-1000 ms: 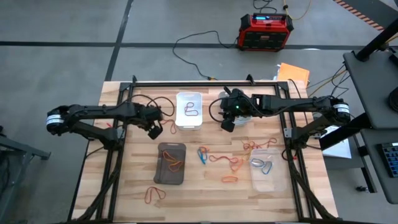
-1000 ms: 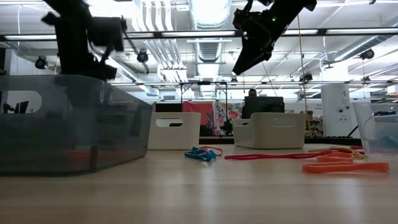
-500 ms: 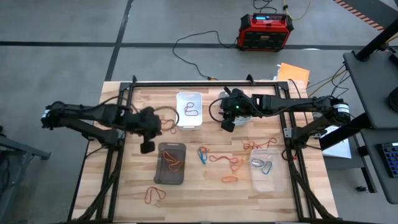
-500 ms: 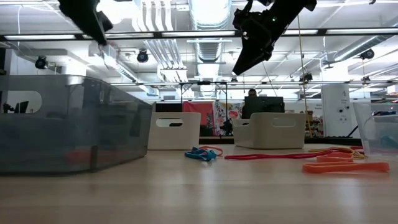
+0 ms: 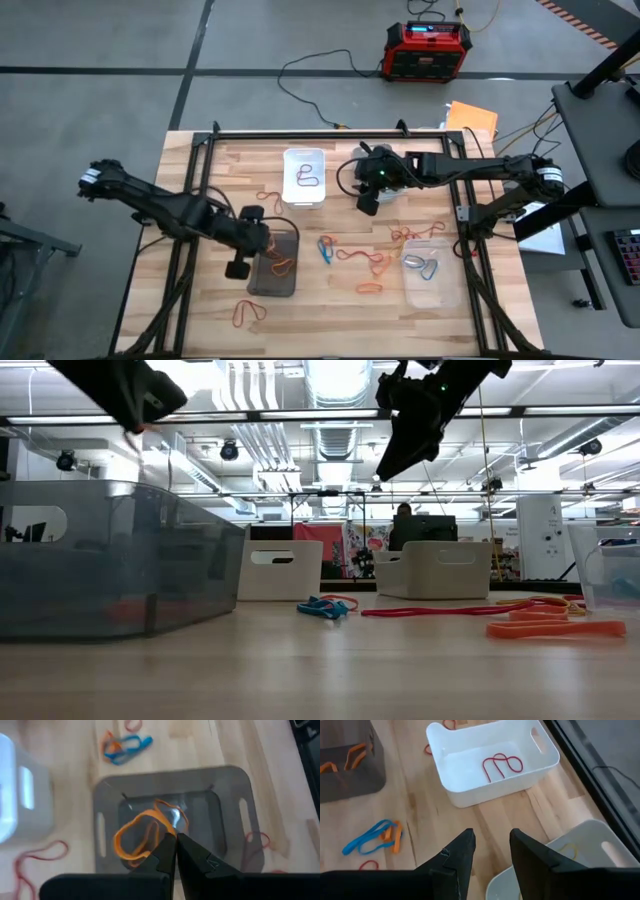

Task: Sort rubber bands into baskets
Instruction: Put the orange rubber band into the black bin, then put the red rubber band into the white bin

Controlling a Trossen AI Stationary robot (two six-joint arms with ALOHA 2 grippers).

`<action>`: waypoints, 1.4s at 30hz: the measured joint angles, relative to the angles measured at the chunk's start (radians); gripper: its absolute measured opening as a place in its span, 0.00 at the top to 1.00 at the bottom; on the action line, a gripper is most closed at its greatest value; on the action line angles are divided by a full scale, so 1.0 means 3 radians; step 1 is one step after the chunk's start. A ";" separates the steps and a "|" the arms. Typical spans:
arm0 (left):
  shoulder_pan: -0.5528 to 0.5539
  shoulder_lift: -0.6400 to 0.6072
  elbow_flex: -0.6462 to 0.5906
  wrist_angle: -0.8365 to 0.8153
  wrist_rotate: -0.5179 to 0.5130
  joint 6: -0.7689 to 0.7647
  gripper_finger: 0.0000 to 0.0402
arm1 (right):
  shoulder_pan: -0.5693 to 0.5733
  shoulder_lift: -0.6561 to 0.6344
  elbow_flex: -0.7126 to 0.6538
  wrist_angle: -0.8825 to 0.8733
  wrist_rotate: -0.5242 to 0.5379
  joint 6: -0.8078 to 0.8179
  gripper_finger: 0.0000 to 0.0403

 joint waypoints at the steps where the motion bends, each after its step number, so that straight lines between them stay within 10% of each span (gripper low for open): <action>1: 0.0000 0.0029 -0.0023 0.0003 0.0078 -0.0017 1.00 | 0.0000 -0.0007 0.0000 -0.0039 0.0000 0.0024 0.70; 26: 0.0006 0.0225 -0.0379 0.0256 0.0301 -0.0293 0.88 | 0.0037 -0.0014 -0.0001 -0.0074 0.0001 0.0114 0.66; 42: 0.0330 0.0041 -0.0375 -0.0006 -0.0360 -0.0065 0.68 | 0.0037 -0.0018 -0.0001 -0.0075 0.0001 0.0103 0.64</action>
